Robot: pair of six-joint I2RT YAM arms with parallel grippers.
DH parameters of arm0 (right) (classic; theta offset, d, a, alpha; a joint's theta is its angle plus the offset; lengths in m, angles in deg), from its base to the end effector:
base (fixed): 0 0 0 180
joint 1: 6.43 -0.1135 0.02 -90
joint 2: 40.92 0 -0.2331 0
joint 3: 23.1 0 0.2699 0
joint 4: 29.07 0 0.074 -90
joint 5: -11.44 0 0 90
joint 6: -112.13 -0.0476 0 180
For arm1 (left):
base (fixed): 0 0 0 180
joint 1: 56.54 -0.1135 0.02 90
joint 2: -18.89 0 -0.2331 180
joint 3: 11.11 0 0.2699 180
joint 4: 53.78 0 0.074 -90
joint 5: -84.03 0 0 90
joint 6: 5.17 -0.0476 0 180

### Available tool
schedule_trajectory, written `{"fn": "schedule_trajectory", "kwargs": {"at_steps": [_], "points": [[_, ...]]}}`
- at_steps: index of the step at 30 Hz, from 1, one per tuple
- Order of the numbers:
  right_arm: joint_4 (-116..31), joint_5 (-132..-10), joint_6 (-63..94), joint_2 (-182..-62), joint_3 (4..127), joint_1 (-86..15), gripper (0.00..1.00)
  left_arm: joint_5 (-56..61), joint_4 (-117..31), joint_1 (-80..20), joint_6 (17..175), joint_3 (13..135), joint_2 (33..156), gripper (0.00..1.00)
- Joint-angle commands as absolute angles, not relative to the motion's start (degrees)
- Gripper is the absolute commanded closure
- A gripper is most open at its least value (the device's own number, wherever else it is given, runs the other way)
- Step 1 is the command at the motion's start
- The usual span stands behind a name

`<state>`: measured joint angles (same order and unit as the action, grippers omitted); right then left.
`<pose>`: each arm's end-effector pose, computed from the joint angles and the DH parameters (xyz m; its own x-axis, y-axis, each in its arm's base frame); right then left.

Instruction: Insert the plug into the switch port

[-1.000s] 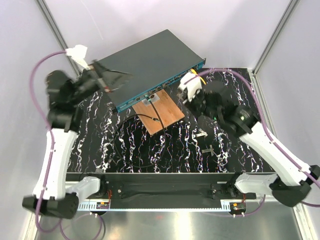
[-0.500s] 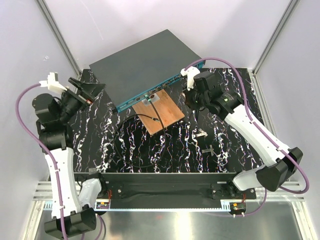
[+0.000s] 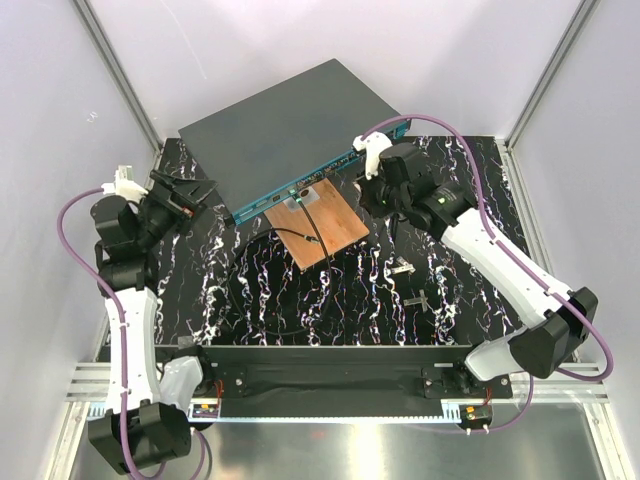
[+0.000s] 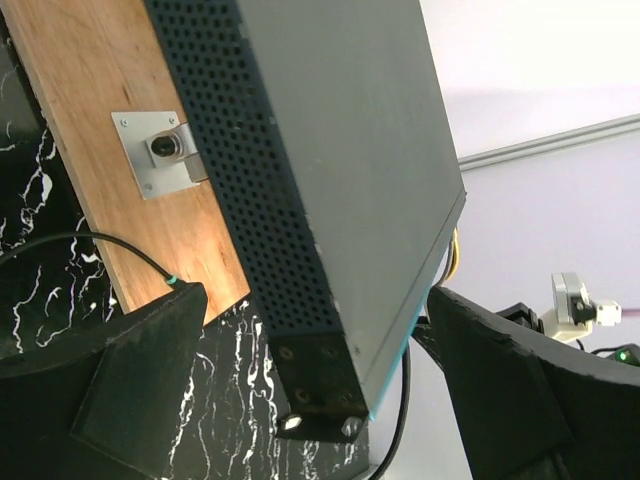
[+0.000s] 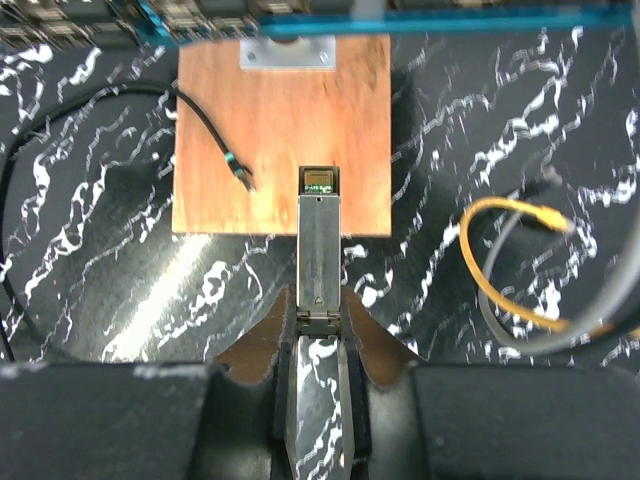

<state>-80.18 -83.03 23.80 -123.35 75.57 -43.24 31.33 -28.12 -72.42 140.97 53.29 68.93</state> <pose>0.2809 0.2056 0.3506 -0.4416 -0.3668 -0.8188 -0.5593 0.8262 -0.0684 0.2401 0.0383 0.3372 -0.3989 -0.8002 -0.4478 0.0407 0.4724 -0.8805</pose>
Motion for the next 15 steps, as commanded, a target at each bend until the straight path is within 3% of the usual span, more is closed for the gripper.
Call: {"fn": "schedule_trajectory", "kwargs": {"at_steps": [1, 15], "points": [[-72.77, -81.73, 25.98, -122.04, 74.30, -43.96, 1.00, 33.14, -35.57, -72.71, 143.89, 52.19, 70.04, 0.01], [-67.14, -87.44, 26.00, -123.88, 74.56, -45.36, 1.00, 31.65, -40.76, -69.02, 146.88, 49.90, 73.73, 0.03]]}}
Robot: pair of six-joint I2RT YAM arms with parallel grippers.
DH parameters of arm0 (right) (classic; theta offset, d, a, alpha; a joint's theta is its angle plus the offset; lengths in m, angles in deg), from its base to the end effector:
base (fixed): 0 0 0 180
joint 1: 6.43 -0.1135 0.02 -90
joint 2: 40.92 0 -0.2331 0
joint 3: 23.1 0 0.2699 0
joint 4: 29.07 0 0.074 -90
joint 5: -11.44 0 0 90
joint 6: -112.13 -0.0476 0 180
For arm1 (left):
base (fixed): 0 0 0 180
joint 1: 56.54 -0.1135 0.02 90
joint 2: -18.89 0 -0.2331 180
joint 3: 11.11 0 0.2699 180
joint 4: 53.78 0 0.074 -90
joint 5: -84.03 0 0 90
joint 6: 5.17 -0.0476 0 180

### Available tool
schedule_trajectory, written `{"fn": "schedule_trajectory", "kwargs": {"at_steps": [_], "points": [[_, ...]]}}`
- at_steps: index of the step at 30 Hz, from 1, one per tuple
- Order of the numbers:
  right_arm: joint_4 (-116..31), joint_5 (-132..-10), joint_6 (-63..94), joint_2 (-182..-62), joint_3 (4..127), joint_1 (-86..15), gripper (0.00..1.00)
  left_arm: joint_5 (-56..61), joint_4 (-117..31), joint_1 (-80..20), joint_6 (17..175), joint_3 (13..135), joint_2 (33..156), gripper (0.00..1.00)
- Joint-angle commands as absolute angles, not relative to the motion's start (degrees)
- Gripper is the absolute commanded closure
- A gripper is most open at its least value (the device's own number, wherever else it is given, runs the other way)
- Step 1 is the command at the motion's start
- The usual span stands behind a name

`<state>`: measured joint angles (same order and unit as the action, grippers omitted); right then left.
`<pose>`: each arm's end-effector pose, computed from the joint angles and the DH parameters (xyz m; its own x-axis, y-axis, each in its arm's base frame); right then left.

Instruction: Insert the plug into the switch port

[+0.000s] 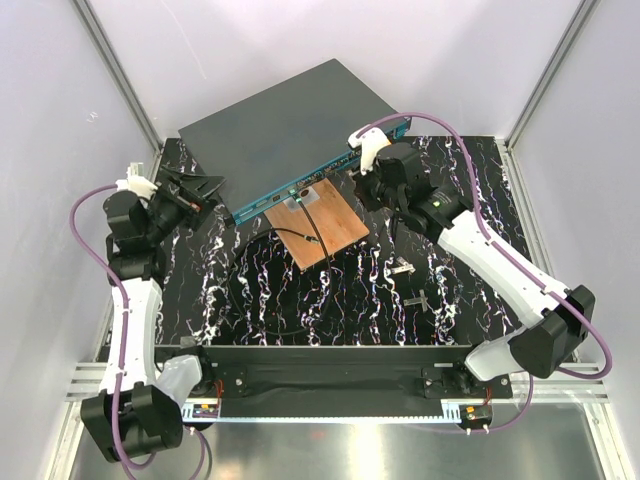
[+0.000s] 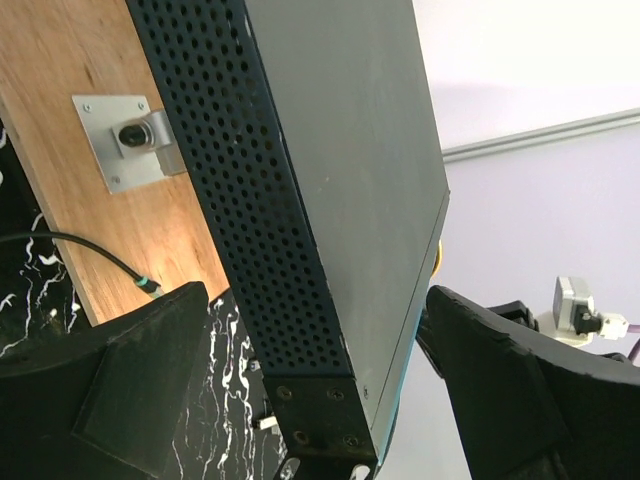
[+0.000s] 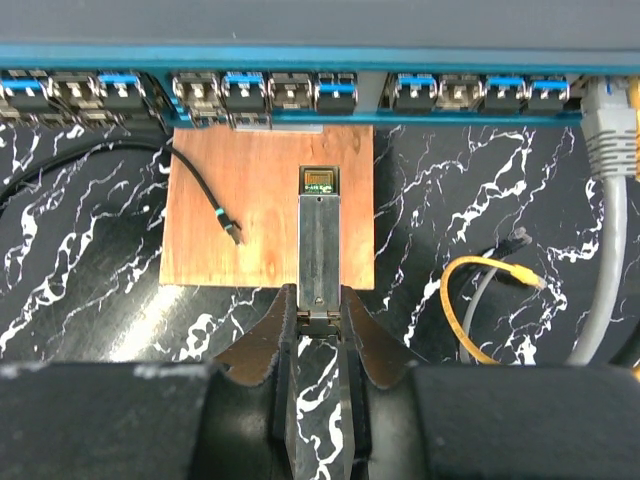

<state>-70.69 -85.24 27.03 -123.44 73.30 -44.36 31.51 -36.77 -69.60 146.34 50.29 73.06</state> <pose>0.2866 0.2163 0.3529 -0.3206 -0.3574 -0.8772 -0.5587 0.8192 -0.1295 0.2612 0.0309 0.3175 -0.4347 -0.8168 -0.3792 0.0477 0.3996 -0.9154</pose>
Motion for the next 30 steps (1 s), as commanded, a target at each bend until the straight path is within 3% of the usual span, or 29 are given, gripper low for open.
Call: {"fn": "schedule_trajectory", "kwargs": {"at_steps": [1, 30], "points": [[-67.14, -87.53, 25.56, -124.06, 74.65, -45.54, 1.00, 31.74, -40.76, -68.93, 146.96, 49.90, 73.91, 0.03], [-70.48, -86.56, 22.66, -130.13, 81.33, -45.45, 1.00, 32.18, -44.19, -68.49, 149.43, 49.11, 74.35, 0.01]]}}
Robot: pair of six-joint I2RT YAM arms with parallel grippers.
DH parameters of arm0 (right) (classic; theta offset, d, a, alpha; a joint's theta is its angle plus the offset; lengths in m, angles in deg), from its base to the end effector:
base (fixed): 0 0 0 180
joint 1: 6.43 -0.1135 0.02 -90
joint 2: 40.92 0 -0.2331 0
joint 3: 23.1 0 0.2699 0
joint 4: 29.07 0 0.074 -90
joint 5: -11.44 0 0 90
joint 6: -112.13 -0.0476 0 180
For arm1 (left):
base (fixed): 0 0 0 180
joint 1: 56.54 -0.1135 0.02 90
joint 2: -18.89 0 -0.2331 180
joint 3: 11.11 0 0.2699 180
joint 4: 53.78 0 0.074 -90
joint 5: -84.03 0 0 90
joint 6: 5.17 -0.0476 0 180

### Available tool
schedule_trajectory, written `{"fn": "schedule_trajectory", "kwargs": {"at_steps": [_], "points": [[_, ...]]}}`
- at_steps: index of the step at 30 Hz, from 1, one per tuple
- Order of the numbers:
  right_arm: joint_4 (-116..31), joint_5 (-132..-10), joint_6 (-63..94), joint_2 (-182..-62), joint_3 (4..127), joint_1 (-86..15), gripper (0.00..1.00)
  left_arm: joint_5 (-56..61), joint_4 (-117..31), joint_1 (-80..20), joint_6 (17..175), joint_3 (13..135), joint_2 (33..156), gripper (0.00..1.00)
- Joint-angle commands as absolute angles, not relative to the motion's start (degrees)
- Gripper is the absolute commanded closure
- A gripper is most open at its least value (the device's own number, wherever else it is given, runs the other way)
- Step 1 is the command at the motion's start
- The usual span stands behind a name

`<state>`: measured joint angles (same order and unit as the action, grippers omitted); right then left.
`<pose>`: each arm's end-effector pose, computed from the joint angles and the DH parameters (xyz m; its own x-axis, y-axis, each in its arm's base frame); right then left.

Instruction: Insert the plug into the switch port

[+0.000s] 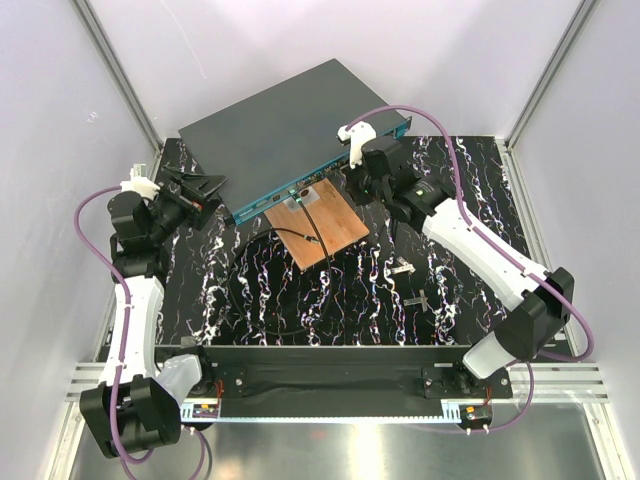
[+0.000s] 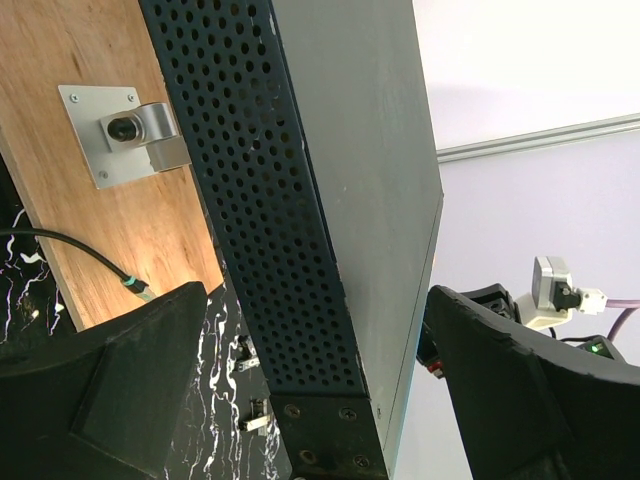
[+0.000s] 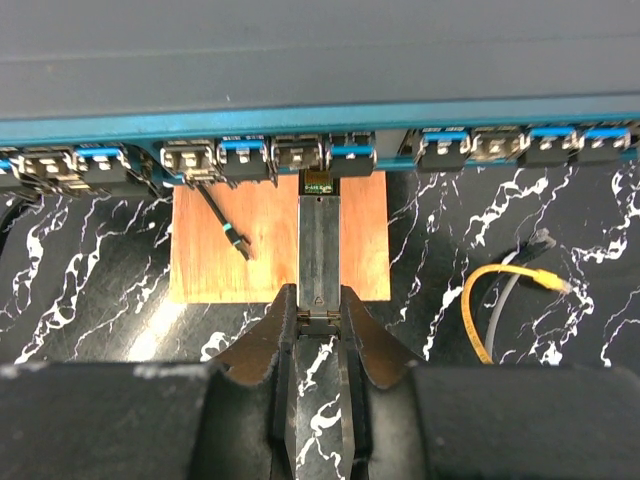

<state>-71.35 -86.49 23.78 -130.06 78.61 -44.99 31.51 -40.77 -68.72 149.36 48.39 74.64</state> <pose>0.3053 0.2349 0.3453 -0.3723 -0.3333 -0.8662 -0.5346 0.8399 -0.0934 0.2685 0.0283 0.3058 -0.4465 -0.8293 -0.3360 0.0384 0.3574 -0.9332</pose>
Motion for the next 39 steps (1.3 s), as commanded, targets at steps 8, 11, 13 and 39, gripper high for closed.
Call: {"fn": "schedule_trajectory", "kwargs": {"at_steps": [8, 11, 13, 39], "points": [[-70.39, -86.21, 22.83, -129.95, 81.77, -45.71, 1.00, 32.18, -44.54, -68.49, 149.78, 49.37, 74.44, 0.01], [-70.48, -86.56, 23.09, -129.78, 82.21, -46.42, 1.00, 32.18, -44.63, -68.49, 149.78, 49.29, 74.44, 0.01], [-70.48, -86.74, 23.53, -129.69, 82.56, -46.68, 1.00, 32.26, -44.54, -68.49, 149.78, 49.20, 74.44, 0.01], [-69.25, -88.49, 23.88, -131.27, 80.45, -47.30, 1.00, 32.79, -44.80, -68.49, 150.30, 49.28, 74.70, 0.01]]}}
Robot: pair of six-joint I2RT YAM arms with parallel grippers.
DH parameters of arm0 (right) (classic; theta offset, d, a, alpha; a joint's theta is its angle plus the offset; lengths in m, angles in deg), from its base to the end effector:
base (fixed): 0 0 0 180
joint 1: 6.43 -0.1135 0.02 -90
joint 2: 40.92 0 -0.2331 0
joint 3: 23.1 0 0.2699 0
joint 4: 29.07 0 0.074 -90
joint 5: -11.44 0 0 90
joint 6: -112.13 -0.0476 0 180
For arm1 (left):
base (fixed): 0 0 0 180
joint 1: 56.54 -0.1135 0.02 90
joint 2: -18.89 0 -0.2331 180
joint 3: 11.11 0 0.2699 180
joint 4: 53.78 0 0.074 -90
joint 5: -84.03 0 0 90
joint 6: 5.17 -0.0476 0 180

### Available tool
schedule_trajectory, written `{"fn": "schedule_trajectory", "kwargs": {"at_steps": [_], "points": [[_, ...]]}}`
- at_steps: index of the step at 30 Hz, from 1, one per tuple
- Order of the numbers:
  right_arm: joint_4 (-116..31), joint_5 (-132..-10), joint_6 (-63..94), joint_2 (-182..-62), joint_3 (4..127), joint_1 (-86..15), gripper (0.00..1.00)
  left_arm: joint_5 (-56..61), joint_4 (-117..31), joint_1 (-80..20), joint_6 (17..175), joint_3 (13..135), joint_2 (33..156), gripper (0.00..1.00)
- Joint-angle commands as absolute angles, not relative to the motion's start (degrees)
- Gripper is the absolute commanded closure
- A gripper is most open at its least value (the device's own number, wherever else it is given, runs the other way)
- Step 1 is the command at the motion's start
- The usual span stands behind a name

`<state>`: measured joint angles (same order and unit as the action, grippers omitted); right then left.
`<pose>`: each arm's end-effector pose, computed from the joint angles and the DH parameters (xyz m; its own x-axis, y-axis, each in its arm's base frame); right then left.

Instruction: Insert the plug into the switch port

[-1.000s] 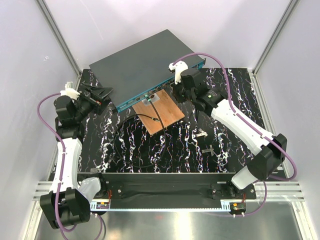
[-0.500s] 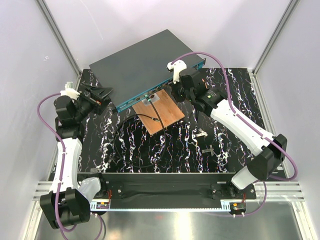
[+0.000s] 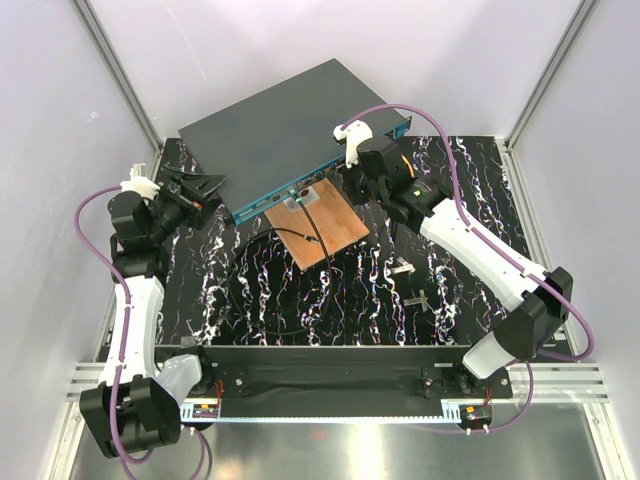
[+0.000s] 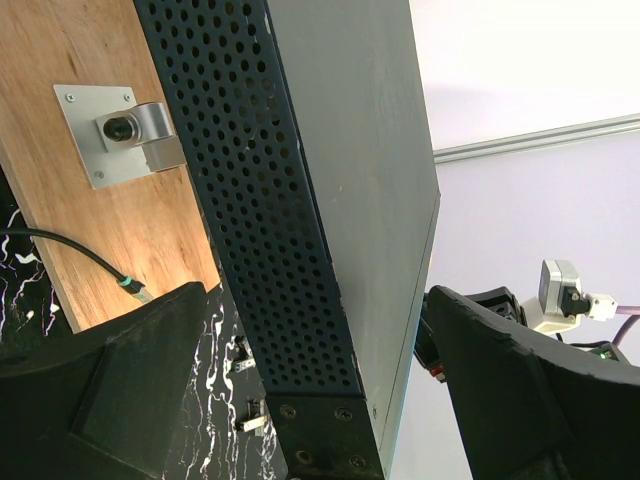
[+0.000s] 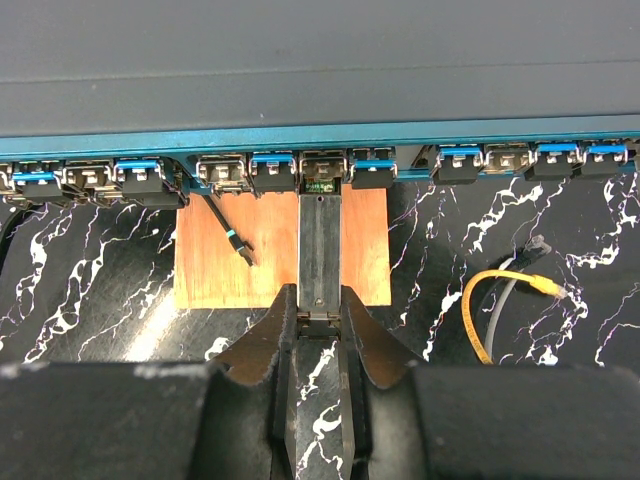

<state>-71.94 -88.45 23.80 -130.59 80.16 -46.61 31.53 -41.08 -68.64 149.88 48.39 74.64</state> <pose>0.3005 0.2431 0.3509 -0.3583 -0.3402 -0.8694 -0.5318 0.8398 -0.1094 0.2686 0.0280 0.3064 -0.4465 -0.8314 -0.3308 0.0400 0.3508 -0.9356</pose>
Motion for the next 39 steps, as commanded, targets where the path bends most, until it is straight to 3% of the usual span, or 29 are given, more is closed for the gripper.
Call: {"fn": "schedule_trajectory", "kwargs": {"at_steps": [1, 13, 39], "points": [[-68.90, -88.49, 23.88, -131.10, 80.28, -47.21, 1.00, 32.79, -44.80, -68.49, 150.30, 49.37, 74.70, 0.01], [-68.19, -88.85, 24.59, -129.51, 77.73, -46.86, 1.00, 32.79, -45.33, -68.49, 150.66, 49.46, 74.79, 0.01], [-73.47, -84.37, 24.59, -135.23, 90.29, -47.03, 1.00, 33.32, -44.98, -68.58, 150.83, 49.72, 75.40, 0.01]]}}
